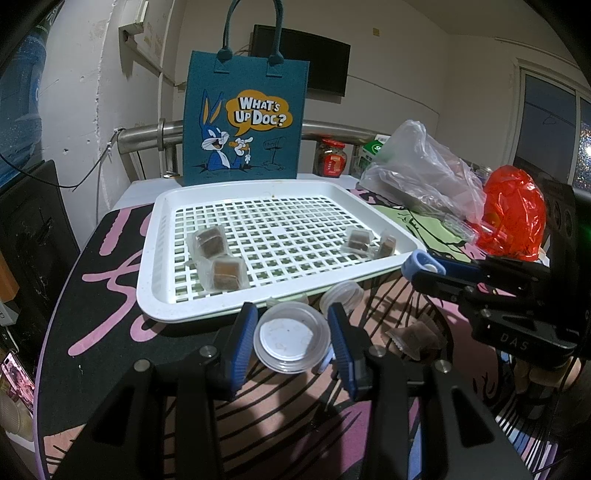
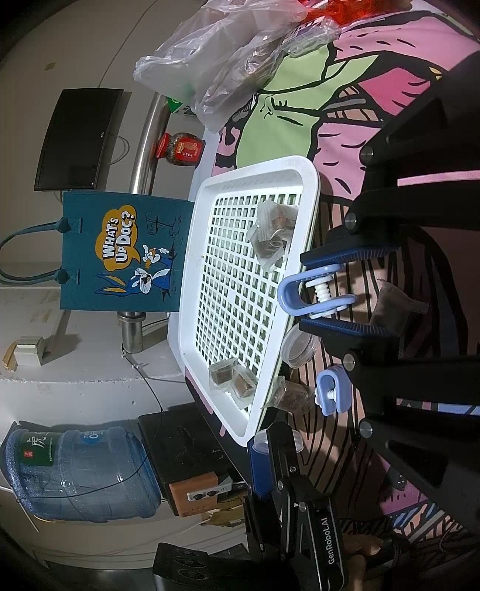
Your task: Organize objects
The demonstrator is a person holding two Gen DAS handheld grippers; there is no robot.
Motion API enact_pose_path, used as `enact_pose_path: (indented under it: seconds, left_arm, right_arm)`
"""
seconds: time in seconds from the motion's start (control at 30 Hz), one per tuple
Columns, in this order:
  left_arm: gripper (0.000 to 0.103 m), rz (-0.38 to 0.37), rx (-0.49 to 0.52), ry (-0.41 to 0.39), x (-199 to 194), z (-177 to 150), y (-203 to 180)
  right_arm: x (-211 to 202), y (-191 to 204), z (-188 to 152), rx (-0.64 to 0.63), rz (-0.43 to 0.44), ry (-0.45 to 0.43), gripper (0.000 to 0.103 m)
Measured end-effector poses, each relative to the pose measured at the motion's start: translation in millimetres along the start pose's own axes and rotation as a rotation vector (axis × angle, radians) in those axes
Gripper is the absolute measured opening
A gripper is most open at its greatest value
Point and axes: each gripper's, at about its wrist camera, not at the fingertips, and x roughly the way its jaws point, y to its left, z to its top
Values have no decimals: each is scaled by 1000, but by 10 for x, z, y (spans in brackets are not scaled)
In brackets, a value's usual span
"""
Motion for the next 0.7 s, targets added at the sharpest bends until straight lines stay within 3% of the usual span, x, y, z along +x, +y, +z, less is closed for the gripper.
enact_pose_path:
  seconds: [0.47,0.7]
  left_arm:
    - [39,-54,-49,51,43,28,41]
    - [39,-69,-47,24,-28,421,249]
  right_arm:
    - [22,-50,8,48,56,22,27]
    - [-97,-395,360,150,140,6,27]
